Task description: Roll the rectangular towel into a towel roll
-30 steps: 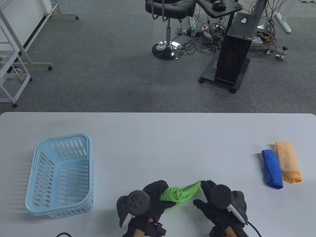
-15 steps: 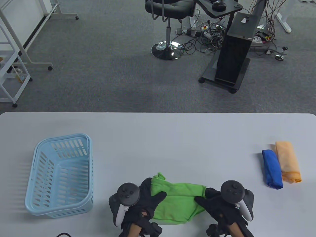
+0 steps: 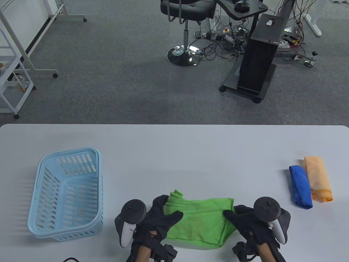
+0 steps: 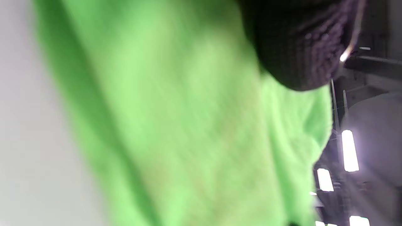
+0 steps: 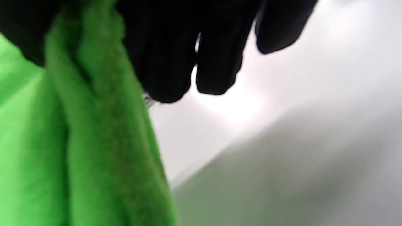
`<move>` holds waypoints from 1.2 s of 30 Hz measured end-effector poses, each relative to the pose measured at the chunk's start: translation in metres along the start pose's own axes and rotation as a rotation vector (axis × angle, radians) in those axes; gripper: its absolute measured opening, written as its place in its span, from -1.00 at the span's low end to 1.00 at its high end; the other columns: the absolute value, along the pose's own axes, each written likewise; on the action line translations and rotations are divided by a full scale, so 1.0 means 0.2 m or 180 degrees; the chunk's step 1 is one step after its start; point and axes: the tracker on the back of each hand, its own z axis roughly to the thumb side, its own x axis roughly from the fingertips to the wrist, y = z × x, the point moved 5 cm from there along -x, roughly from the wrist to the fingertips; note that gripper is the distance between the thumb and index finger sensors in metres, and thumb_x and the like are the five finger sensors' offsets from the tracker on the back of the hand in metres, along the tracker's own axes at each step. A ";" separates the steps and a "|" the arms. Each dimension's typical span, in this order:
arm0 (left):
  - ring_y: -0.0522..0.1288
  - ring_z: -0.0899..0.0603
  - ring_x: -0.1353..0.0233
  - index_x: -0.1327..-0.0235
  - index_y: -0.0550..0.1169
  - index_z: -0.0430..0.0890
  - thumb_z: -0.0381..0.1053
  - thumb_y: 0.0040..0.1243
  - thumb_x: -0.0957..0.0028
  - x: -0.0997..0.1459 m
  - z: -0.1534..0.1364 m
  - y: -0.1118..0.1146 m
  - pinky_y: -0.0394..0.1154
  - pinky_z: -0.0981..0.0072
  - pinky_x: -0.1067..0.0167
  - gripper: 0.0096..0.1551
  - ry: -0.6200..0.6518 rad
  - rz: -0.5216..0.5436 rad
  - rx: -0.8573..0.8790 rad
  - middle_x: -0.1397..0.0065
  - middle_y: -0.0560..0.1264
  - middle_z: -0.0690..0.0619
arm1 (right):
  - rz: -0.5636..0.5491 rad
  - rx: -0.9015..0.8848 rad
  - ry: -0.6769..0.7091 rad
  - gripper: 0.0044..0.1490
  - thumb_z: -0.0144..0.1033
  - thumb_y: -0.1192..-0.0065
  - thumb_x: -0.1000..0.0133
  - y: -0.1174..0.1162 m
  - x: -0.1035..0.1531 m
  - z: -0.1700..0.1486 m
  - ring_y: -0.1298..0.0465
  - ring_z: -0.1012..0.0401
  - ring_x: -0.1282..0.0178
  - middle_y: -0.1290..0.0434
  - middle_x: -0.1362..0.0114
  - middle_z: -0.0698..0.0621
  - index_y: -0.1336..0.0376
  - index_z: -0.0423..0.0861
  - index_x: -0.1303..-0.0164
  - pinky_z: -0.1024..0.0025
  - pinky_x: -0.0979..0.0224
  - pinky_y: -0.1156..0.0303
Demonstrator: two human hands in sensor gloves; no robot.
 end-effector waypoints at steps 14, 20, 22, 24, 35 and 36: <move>0.61 -0.36 -0.25 -0.15 0.71 -0.01 0.25 0.22 0.14 0.05 0.23 0.35 0.37 -0.39 -0.22 -0.35 0.0793 -0.0435 -0.0686 -0.13 0.71 -0.14 | 0.1156 -0.1133 0.0293 -0.36 0.05 -0.24 0.19 -0.20 0.05 0.08 -0.45 0.00 -0.40 -0.45 -0.31 -0.03 -0.51 -0.13 0.11 -0.19 -0.47 -0.21; 0.70 -0.32 -0.11 -0.20 0.64 -0.18 0.14 0.29 0.14 0.04 0.20 0.50 0.50 -0.28 -0.10 -0.32 0.0679 -0.0818 -0.0458 -0.03 0.77 -0.12 | 0.1274 -0.0623 0.0696 -0.39 -0.20 -0.28 0.17 -0.28 0.12 0.23 -0.40 -0.01 -0.45 -0.36 -0.42 -0.04 -0.47 -0.15 -0.06 -0.21 -0.50 -0.18; 0.77 -0.24 0.05 0.02 0.76 -0.12 0.05 0.28 0.13 0.03 0.21 0.44 0.58 -0.19 0.01 -0.50 0.0668 -0.0577 -0.0540 0.17 0.83 -0.05 | 0.1087 -0.0516 0.0635 -0.42 -0.17 -0.30 0.19 -0.25 0.12 0.22 -0.46 -0.01 -0.40 -0.42 -0.36 -0.04 -0.50 -0.14 0.03 -0.21 -0.47 -0.21; 0.77 -0.25 0.05 0.06 0.77 -0.15 0.04 0.29 0.13 0.03 0.20 0.36 0.56 -0.21 0.00 -0.52 0.0592 -0.0320 -0.0470 0.20 0.82 -0.06 | 0.0852 -0.0375 0.0596 -0.42 -0.13 -0.32 0.22 -0.20 0.10 0.20 -0.48 0.00 -0.37 -0.45 -0.33 -0.03 -0.52 -0.14 0.08 -0.20 -0.45 -0.23; 0.73 -0.26 -0.01 0.01 0.72 -0.17 0.02 0.28 0.09 0.09 0.13 -0.19 0.53 -0.23 -0.06 -0.53 0.0148 0.1079 -0.0187 0.15 0.78 -0.07 | -0.0788 0.0503 -0.0303 -0.44 -0.09 -0.38 0.28 0.28 0.07 -0.10 -0.54 -0.02 -0.27 -0.51 -0.23 -0.06 -0.55 -0.19 0.24 -0.17 -0.40 -0.29; 0.73 -0.27 -0.01 0.01 0.72 -0.17 0.01 0.28 0.10 0.10 0.12 -0.21 0.52 -0.24 -0.07 -0.53 0.0114 0.1207 -0.0231 0.14 0.78 -0.09 | -0.0932 0.0713 -0.0385 -0.44 -0.09 -0.38 0.28 0.31 0.08 -0.12 -0.54 -0.01 -0.27 -0.51 -0.23 -0.05 -0.55 -0.18 0.24 -0.17 -0.40 -0.29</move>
